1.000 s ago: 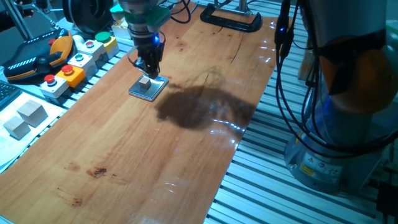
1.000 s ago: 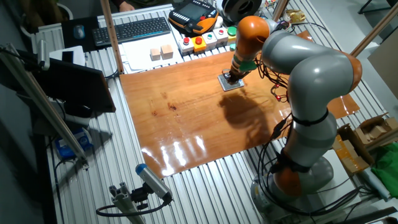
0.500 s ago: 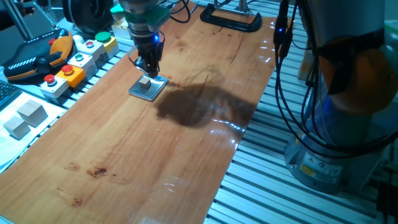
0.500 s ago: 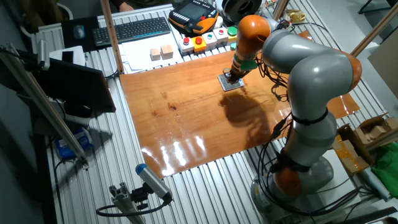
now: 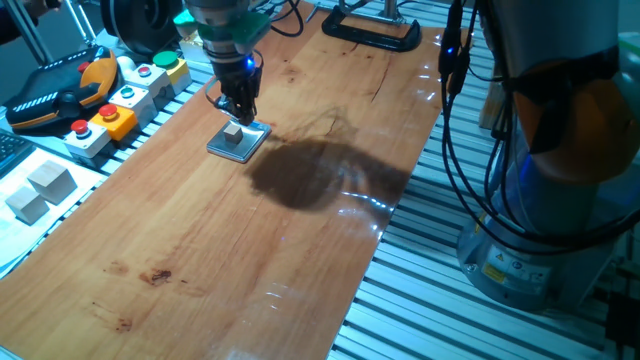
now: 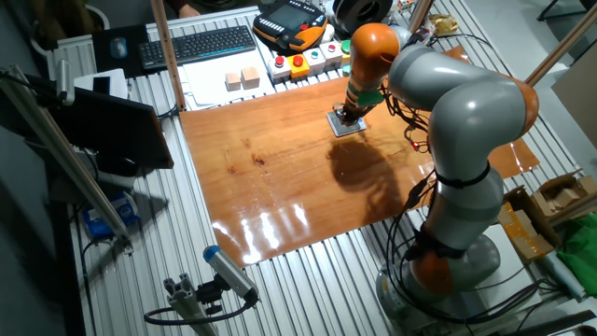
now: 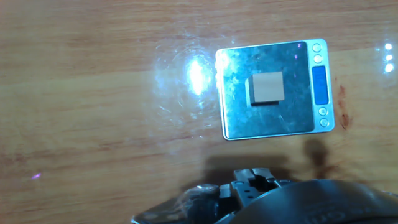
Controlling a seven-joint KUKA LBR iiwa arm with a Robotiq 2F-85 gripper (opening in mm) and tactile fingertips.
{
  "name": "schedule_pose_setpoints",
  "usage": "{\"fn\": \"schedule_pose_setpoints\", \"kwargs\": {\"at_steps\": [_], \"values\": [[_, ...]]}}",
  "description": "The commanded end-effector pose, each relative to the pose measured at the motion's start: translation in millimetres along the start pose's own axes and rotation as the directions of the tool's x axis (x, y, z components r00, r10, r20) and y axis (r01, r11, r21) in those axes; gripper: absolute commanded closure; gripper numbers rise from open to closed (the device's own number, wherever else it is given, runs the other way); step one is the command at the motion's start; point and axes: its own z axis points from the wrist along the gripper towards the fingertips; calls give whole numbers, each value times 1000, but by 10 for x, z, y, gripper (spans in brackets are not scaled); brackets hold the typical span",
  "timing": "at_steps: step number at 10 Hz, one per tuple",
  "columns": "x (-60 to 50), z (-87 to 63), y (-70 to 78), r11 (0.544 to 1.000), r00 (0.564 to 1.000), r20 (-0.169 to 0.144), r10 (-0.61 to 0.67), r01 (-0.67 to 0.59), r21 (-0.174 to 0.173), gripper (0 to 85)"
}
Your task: Remove the object from the scale
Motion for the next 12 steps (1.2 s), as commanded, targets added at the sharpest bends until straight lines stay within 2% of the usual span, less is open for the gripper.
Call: {"fn": "schedule_pose_setpoints", "kwargs": {"at_steps": [1,5,8,12], "values": [[0,-1,1,1000,1000,7,-15,15,5,843],[-22,9,-7,1000,1000,6,-19,19,-12,843],[-54,11,-4,1000,1000,16,10,-10,0,843],[-246,0,-58,1000,1000,4,12,-12,-10,843]]}}
